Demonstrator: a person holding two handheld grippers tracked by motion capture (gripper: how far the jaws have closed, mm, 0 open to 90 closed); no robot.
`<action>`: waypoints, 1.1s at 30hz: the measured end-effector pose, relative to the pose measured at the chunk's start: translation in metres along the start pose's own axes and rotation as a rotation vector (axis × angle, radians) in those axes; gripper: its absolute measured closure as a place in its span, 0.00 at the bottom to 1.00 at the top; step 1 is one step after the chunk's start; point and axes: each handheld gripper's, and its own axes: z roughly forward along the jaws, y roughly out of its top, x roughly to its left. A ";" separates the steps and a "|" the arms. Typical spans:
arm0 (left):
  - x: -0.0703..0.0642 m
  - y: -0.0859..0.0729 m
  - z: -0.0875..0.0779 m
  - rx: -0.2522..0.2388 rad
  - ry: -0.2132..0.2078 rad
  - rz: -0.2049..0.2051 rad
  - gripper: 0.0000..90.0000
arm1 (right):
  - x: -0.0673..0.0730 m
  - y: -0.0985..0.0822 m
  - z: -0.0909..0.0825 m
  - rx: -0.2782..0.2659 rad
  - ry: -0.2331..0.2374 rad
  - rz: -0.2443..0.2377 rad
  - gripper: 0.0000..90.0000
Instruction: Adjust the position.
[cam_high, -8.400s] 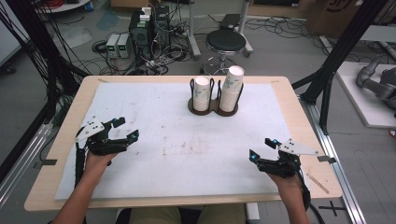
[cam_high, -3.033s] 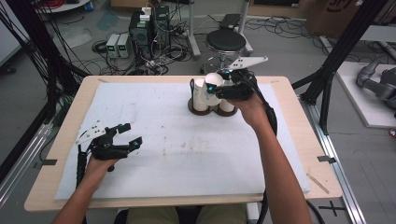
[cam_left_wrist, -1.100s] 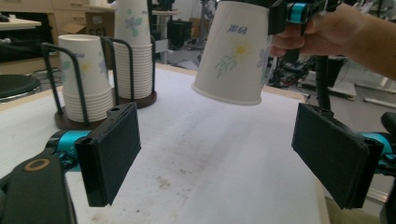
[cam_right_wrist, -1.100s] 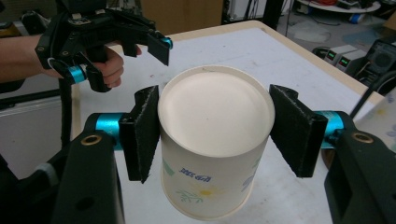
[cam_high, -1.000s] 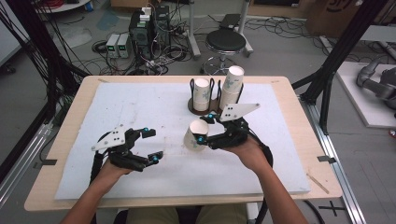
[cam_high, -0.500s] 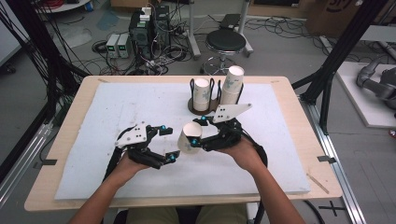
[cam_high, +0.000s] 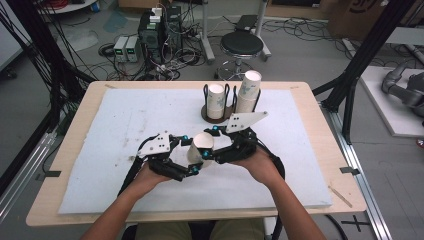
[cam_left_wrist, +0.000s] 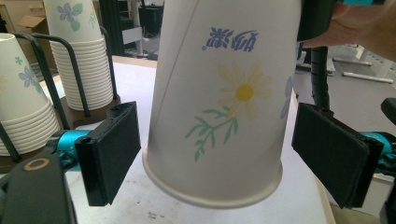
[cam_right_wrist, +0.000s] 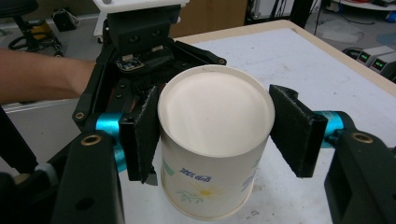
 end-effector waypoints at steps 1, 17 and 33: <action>0.000 0.000 0.000 -0.001 0.001 -0.001 0.17 | 0.000 0.000 0.000 0.000 0.003 -0.002 0.42; -0.001 0.003 -0.005 0.033 0.012 0.021 0.35 | -0.003 -0.002 0.003 -0.015 0.023 0.045 0.41; 0.002 0.026 -0.008 0.251 -0.002 0.010 0.37 | -0.007 -0.014 -0.014 -0.040 0.009 0.078 0.23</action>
